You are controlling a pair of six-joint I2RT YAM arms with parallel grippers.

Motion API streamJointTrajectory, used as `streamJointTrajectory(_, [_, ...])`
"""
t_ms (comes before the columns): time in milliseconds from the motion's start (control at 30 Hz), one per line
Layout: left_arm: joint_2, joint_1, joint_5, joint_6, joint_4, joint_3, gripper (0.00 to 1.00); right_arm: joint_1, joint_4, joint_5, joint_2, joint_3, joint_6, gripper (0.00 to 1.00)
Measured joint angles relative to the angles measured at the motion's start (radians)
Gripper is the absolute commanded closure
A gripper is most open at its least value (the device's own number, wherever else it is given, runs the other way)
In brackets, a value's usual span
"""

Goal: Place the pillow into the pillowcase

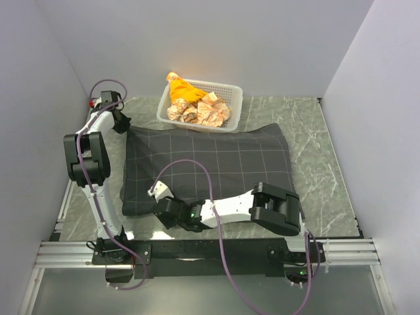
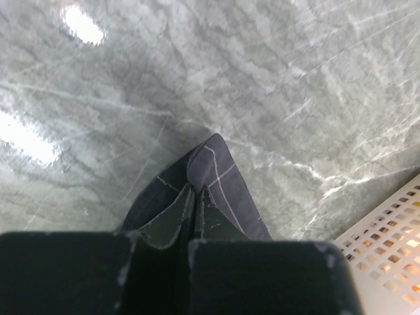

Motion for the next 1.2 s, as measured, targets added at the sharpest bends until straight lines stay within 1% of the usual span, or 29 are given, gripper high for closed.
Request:
streamJointTrajectory(100, [0.006,0.006,0.007,0.008,-0.001,0.014,0.99,0.005,0.013,0.011,-0.007,-0.04,0.007,0.5])
streamJointTrajectory(133, [0.006,0.008,0.01,0.011,-0.001,0.016,0.99,0.006,0.009,0.019,-0.004,-0.042,0.012,0.55])
streamJointTrajectory(200, [0.008,0.012,0.014,0.016,-0.002,0.02,0.99,0.006,0.011,0.022,-0.002,-0.037,0.01,0.66])
streamJointTrajectory(267, [0.012,0.014,0.017,0.022,-0.001,0.024,0.99,0.006,0.011,0.021,0.002,-0.034,0.008,0.84])
streamJointTrajectory(300, [0.015,0.016,0.019,0.023,-0.001,0.027,0.99,0.006,0.012,0.021,0.005,-0.032,0.008,0.96])
streamJointTrajectory(333, [0.019,0.016,0.02,0.024,-0.001,0.029,0.99,0.006,0.014,0.023,0.007,-0.032,0.007,1.0])
streamJointTrajectory(433, [0.03,0.02,0.026,0.029,-0.005,0.037,0.99,0.006,0.02,0.025,0.006,-0.037,0.019,1.0])
streamJointTrajectory(500, [0.041,0.025,0.036,0.03,-0.006,0.051,0.99,0.008,0.037,0.023,-0.021,-0.076,0.027,1.0])
streamJointTrajectory(600, [0.058,0.035,0.052,0.03,-0.015,0.084,0.99,0.029,0.034,0.022,-0.155,-0.233,0.048,1.0])
streamJointTrajectory(700, [0.069,0.046,0.068,0.031,-0.033,0.121,0.99,0.067,0.036,0.026,-0.263,-0.319,0.071,1.0])
streamJointTrajectory(767, [0.07,0.054,0.076,0.038,-0.05,0.14,0.99,0.101,0.043,0.031,-0.299,-0.334,0.083,1.0])
streamJointTrajectory(867, [0.07,0.064,0.092,0.051,-0.074,0.162,0.98,0.143,0.058,0.037,-0.287,-0.309,0.088,1.0])
streamJointTrajectory(900, [0.07,0.066,0.095,0.055,-0.075,0.162,0.97,0.146,0.058,0.034,-0.273,-0.293,0.088,0.94])
streamJointTrajectory(933, [0.07,0.069,0.097,0.057,-0.076,0.162,0.97,0.148,0.054,0.027,-0.248,-0.265,0.087,0.9])
streamJointTrajectory(967, [0.07,0.071,0.097,0.06,-0.077,0.162,0.94,0.148,0.05,0.022,-0.227,-0.242,0.085,0.85])
streamJointTrajectory(1000, [0.07,0.072,0.097,0.061,-0.077,0.161,0.93,0.147,0.048,0.018,-0.202,-0.212,0.082,0.72])
streamJointTrajectory(1033, [0.07,0.074,0.097,0.063,-0.076,0.16,0.9,0.148,0.045,0.008,-0.181,-0.187,0.078,0.66])
streamJointTrajectory(1067, [0.07,0.076,0.096,0.064,-0.072,0.16,0.73,0.149,0.037,-0.006,-0.165,-0.165,0.073,0.6])
streamJointTrajectory(1100, [0.07,0.079,0.097,0.064,-0.063,0.158,0.65,0.152,0.031,-0.015,-0.155,-0.149,0.064,0.51])
streamJointTrajectory(1133, [0.07,0.083,0.096,0.063,-0.06,0.154,0.57,0.154,0.023,-0.024,-0.151,-0.135,0.057,0.48])
streamJointTrajectory(1167, [0.07,0.087,0.096,0.066,-0.056,0.152,0.42,0.155,0.013,-0.032,-0.151,-0.12,0.048,0.45])
streamJointTrajectory(1200, [0.07,0.092,0.095,0.061,-0.056,0.151,0.36,0.155,0.005,-0.037,-0.151,-0.105,0.039,0.44])
